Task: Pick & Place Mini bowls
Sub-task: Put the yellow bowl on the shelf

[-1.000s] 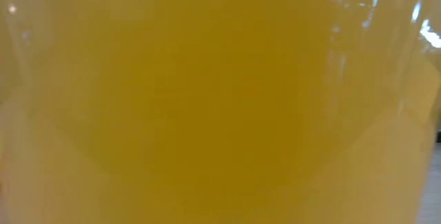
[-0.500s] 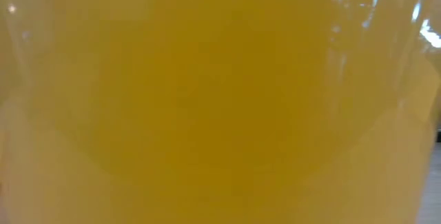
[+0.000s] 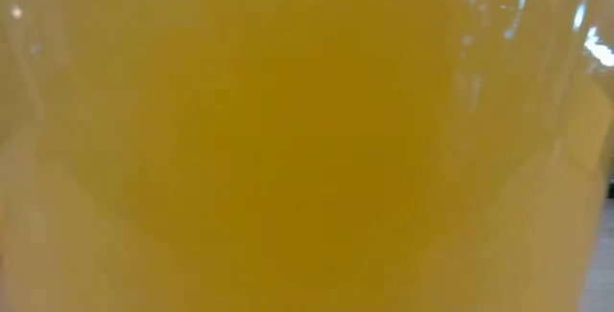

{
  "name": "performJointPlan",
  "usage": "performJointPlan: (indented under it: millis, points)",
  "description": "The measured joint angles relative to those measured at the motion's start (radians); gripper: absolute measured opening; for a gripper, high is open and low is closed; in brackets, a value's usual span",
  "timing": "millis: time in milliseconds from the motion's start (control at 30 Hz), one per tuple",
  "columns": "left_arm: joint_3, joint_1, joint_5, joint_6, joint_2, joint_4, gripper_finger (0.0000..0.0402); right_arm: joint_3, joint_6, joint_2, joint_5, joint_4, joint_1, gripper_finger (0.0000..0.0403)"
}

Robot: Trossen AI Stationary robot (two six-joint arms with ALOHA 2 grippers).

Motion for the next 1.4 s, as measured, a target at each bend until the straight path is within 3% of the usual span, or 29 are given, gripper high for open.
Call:
performJointPlan:
  millis: [367,700,833,1067,1267,1400]
  points:
    - [0.007,0.050,0.059,0.073,0.195,0.042,0.0223,-0.048,0.002,-0.032,0.000,0.034,-0.001,0.0169]
    - [0.006,0.049,0.054,0.117,0.288,0.047,0.0218,-0.048,-0.005,-0.032,0.002,0.034,-0.001,0.0169]
    - [0.007,0.038,0.028,0.189,0.305,0.045,0.0171,-0.048,-0.005,-0.032,0.003,0.033,-0.001,0.0169]
    - [0.007,0.037,0.030,0.221,0.306,0.046,0.0020,-0.048,-0.013,-0.032,0.004,0.032,-0.001,0.0169]
    - [0.028,0.036,0.063,0.222,0.302,0.025,0.0017,-0.048,-0.013,-0.032,0.004,0.032,-0.001,0.0169]
    - [0.132,0.030,0.064,0.255,0.273,-0.053,0.0007,-0.048,-0.023,-0.032,0.004,0.032,-0.001,0.0169]
